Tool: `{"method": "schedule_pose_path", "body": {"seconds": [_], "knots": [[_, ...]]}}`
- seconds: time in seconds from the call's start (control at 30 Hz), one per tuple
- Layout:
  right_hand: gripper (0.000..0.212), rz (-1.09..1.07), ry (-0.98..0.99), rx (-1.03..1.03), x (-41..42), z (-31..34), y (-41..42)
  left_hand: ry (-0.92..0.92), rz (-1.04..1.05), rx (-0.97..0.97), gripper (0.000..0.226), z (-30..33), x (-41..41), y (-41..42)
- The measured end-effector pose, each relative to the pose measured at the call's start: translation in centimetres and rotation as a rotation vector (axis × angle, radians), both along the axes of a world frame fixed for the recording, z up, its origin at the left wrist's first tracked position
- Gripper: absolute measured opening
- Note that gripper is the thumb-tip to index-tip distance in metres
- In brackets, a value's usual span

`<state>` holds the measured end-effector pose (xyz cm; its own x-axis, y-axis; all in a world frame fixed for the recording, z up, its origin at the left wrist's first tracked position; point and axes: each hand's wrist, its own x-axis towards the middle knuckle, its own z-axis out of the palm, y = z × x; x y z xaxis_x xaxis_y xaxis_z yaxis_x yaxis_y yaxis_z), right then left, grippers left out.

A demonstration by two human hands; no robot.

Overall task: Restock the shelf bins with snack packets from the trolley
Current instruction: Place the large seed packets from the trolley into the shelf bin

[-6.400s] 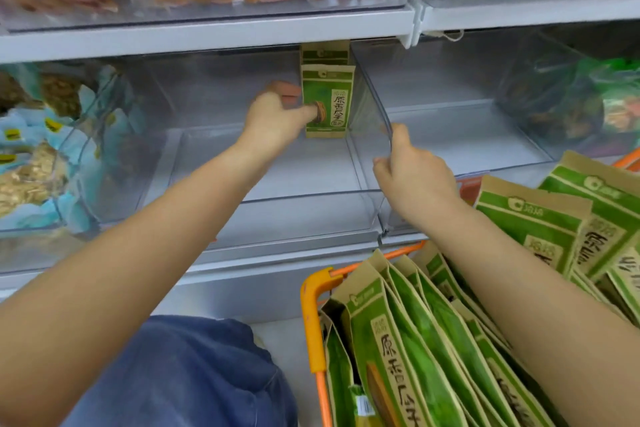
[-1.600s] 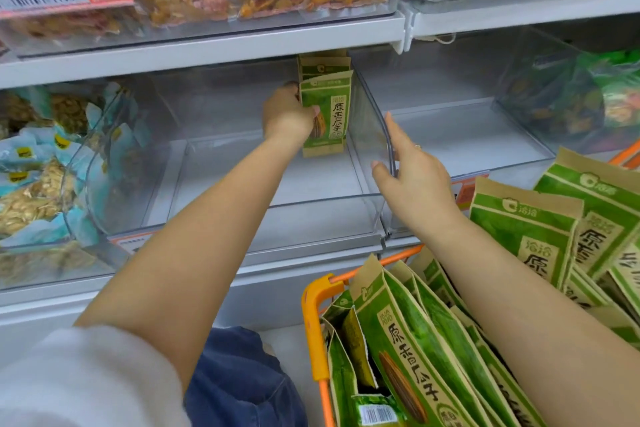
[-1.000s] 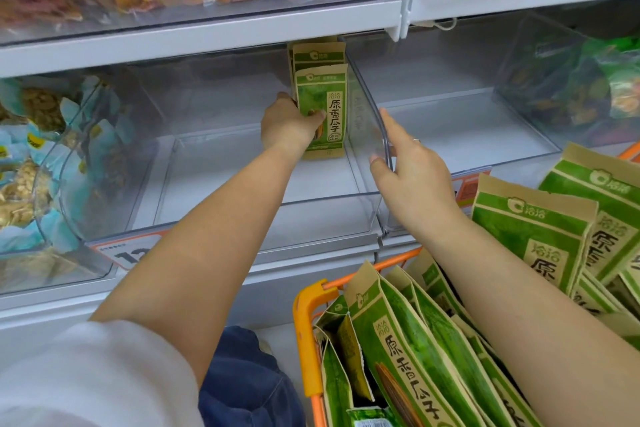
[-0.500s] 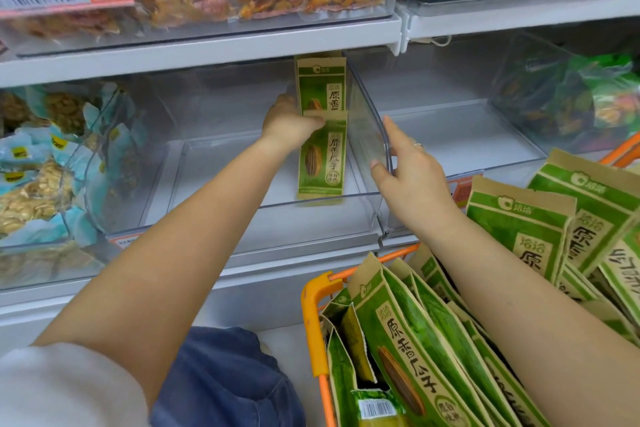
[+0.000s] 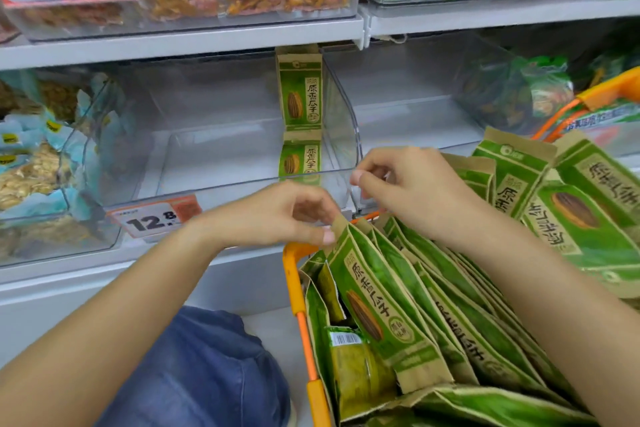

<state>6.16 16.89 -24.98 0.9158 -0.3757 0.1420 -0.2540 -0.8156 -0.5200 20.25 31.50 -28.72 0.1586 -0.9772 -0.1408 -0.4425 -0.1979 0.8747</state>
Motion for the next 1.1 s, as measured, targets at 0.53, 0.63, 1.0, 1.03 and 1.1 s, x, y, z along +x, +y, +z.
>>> {"method": "schedule_pose_path", "body": {"seconds": [0.53, 0.63, 1.0, 1.03, 1.1], "knots": [[0.015, 0.013, -0.085, 0.713, 0.7, 1.3, 1.3, 0.625, 0.516, -0.251, 0.041, 1.2, -1.0, 0.0], [0.025, -0.052, -0.106, 0.678, 3.1, 1.2, 0.8, 0.633, 0.5, -0.189, 0.036, 1.5, -0.8, 0.4], [0.063, -0.3, 0.095, 0.049, 9.2, -3.7, -2.8, 0.679, 0.972, -0.012, 0.021, 1.6, 11.3, -4.0], [0.062, -0.298, 0.121, 0.012, 9.1, -4.4, -2.9, 0.641, 0.951, 0.053, 0.021, 1.0, 11.7, -4.9], [0.058, -0.302, 0.121, -0.043, 9.0, -4.9, -3.1, 0.554, 0.899, 0.134, 0.011, 0.0, 11.7, -6.7]]}}
